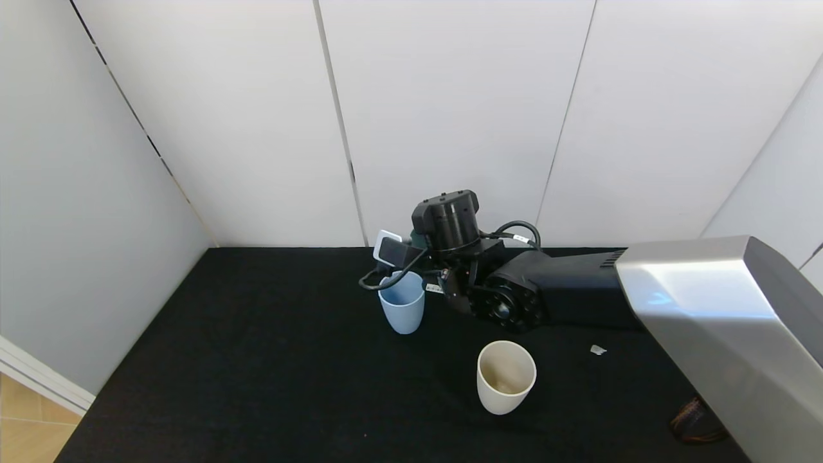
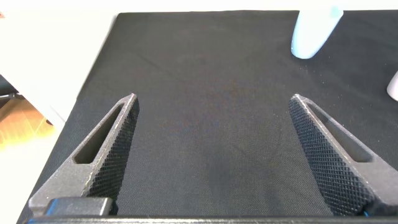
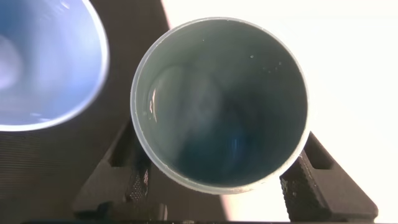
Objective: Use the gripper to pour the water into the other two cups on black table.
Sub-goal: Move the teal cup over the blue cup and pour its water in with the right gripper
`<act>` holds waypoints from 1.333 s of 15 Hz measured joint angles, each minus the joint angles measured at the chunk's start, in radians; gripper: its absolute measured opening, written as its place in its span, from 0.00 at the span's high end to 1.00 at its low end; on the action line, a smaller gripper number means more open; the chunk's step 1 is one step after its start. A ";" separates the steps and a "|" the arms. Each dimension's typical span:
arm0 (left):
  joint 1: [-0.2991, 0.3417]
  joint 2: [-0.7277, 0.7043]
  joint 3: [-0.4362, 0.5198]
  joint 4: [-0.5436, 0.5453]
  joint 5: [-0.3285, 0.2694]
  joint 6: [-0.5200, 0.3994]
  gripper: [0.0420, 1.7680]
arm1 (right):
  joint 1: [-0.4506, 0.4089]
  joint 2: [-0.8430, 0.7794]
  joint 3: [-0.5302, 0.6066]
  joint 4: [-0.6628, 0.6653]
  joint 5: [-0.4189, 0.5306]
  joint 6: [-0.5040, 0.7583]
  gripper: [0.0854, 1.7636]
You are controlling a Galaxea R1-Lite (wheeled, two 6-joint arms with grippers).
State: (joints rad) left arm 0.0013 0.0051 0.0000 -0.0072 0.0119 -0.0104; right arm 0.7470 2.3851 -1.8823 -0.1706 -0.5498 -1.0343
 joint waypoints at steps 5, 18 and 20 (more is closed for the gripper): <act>0.000 0.000 0.000 0.000 0.000 0.000 0.03 | 0.001 0.026 -0.053 0.001 -0.016 -0.148 0.35; 0.000 0.000 0.000 0.000 0.000 0.000 0.03 | 0.011 0.033 -0.069 -0.008 -0.041 -0.349 0.35; 0.000 0.000 0.000 0.000 0.000 0.000 0.03 | 0.014 0.032 -0.069 -0.008 -0.040 -0.354 0.35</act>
State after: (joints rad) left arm 0.0013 0.0051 0.0000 -0.0072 0.0119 -0.0100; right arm 0.7609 2.4170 -1.9513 -0.1785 -0.5898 -1.3879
